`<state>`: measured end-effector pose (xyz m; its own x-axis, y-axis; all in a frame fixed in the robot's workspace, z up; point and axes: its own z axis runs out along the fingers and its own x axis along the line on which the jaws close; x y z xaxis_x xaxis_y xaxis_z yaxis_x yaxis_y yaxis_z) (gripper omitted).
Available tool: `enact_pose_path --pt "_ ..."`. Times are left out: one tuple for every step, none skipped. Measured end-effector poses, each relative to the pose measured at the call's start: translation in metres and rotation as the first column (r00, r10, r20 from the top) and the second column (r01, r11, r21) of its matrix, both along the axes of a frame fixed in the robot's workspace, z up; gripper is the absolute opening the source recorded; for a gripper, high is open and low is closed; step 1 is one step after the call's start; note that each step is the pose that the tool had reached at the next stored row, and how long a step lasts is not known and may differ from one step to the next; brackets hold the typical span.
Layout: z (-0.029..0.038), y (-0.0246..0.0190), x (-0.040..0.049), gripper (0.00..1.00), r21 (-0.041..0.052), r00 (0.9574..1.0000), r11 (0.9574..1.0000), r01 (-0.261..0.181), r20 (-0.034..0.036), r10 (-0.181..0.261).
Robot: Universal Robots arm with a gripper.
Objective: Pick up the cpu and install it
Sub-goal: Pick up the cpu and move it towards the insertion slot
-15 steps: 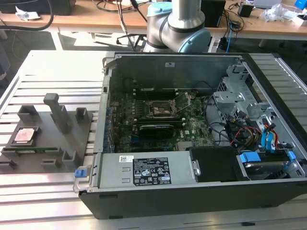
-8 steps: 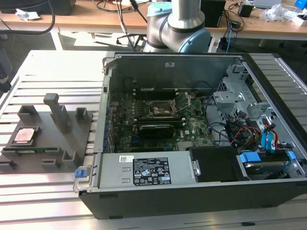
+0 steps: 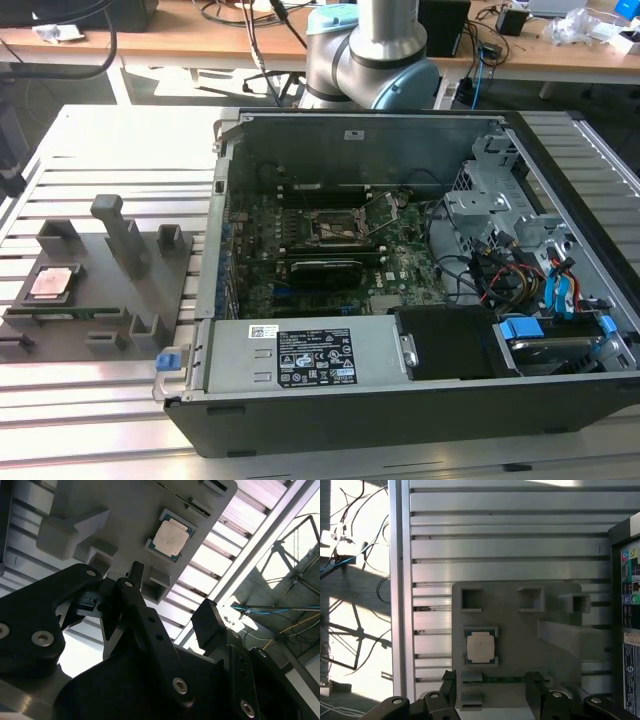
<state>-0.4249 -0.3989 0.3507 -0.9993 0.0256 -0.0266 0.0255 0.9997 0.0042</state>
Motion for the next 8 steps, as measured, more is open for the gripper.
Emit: enact_pose_path --pt "-0.0007 0.0000 0.0000 0.66 -0.0001 1.0000 1.0000 0.000 0.0000 0.000" --pt "-0.0012 0.0000 0.0000 0.66 0.0000 1.0000 1.0000 0.000 0.0000 0.000" --pt "-0.0020 0.0000 0.0000 0.66 0.0000 1.0000 1.0000 0.000 0.0001 0.000" --pt "-0.0024 0.0000 0.0000 0.66 -0.0001 1.0000 1.0000 0.000 0.0000 0.000" --pt "-0.0038 0.0000 0.0000 0.66 0.0000 1.0000 1.0000 0.000 0.0000 0.000" --pt "-0.0043 0.0000 0.0000 0.66 0.0000 1.0000 1.0000 0.000 0.0000 0.000" --pt "-0.0048 0.0000 0.0000 0.66 0.0000 1.0000 1.0000 0.000 0.0000 0.000" --pt "-0.0054 0.0000 0.0000 0.66 0.0000 1.0000 1.0000 0.000 -0.0001 0.000"
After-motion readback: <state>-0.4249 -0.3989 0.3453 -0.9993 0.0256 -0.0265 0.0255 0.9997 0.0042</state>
